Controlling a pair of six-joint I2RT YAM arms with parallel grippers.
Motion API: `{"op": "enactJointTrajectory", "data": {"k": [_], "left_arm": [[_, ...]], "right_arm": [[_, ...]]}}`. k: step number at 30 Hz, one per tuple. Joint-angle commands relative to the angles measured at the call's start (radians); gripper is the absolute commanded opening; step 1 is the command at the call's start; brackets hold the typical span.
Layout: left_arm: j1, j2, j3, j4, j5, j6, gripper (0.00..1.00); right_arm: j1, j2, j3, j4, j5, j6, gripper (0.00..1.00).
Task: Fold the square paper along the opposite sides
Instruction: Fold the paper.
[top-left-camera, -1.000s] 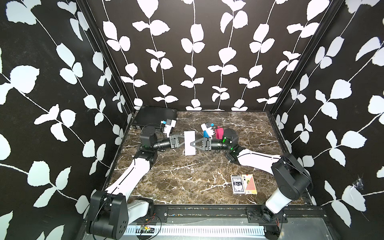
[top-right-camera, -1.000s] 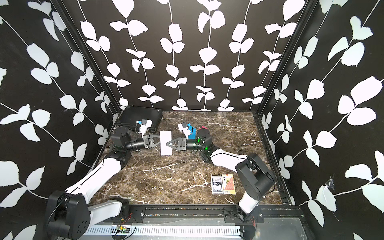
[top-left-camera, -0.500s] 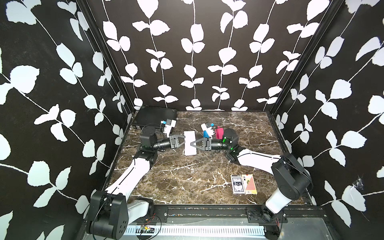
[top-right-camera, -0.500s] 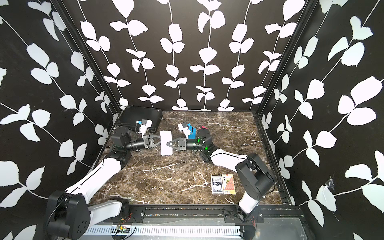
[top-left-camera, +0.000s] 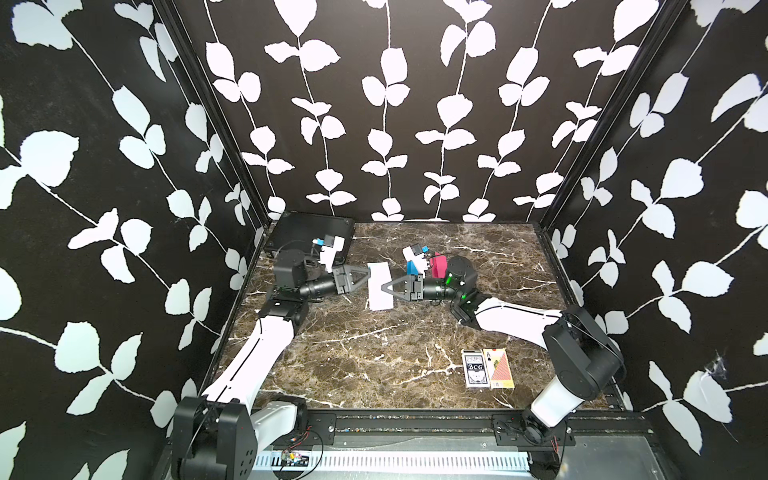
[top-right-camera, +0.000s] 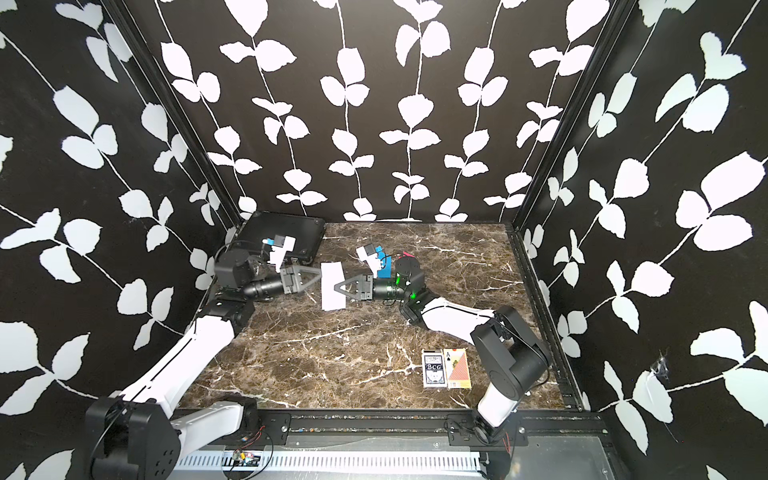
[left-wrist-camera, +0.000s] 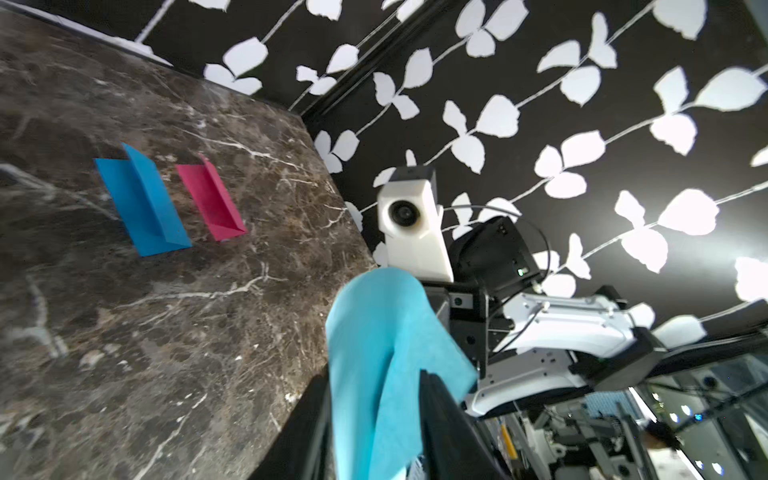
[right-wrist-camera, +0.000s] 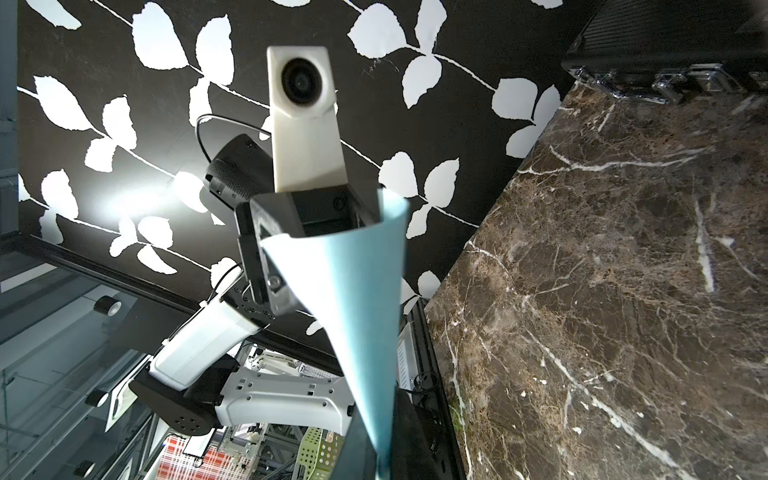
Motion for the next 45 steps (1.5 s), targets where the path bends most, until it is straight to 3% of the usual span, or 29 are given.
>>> {"op": "enactJointTrajectory", "data": {"k": [1,4,9,13,19,21,26,28,41,45], "left_arm": [[0.021,-0.069,0.056,-0.098,-0.028,0.057,0.59],[0.021,-0.105,0.057,-0.139,-0.039,0.088,0.76],[0.020,-0.126,-0.050,0.011,-0.043,-0.005,0.98],[-0.008,-0.103,-0.089,0.098,-0.055,-0.043,0.99],[-0.123,-0.036,-0.093,0.179,-0.090,-0.043,0.98],[-0.129,-0.021,-0.099,0.222,-0.080,-0.065,0.88],[-0.131,-0.032,-0.107,0.222,-0.085,-0.062,0.47],[-0.131,-0.038,-0.109,0.215,-0.088,-0.058,0.38],[-0.137,-0.026,-0.099,0.196,-0.082,-0.049,0.01],[-0.137,-0.022,-0.089,0.174,-0.081,-0.041,0.00]], "right_arm": [[-0.008,-0.021,0.044,0.030,-0.016,-0.022,0.10],[-0.008,-0.018,0.048,0.036,-0.015,-0.020,0.10],[-0.008,-0.013,0.057,0.049,-0.023,-0.013,0.10],[-0.008,-0.009,0.064,0.061,-0.027,-0.002,0.10],[-0.008,-0.012,0.064,0.065,-0.027,0.003,0.10],[-0.008,-0.012,0.063,0.064,-0.025,0.004,0.10],[-0.011,-0.014,0.064,0.060,-0.021,0.006,0.10],[-0.013,-0.011,0.067,0.062,-0.019,0.010,0.10],[-0.016,-0.001,0.071,0.082,-0.010,0.039,0.09],[-0.015,0.000,0.072,0.084,-0.008,0.039,0.10]]}}
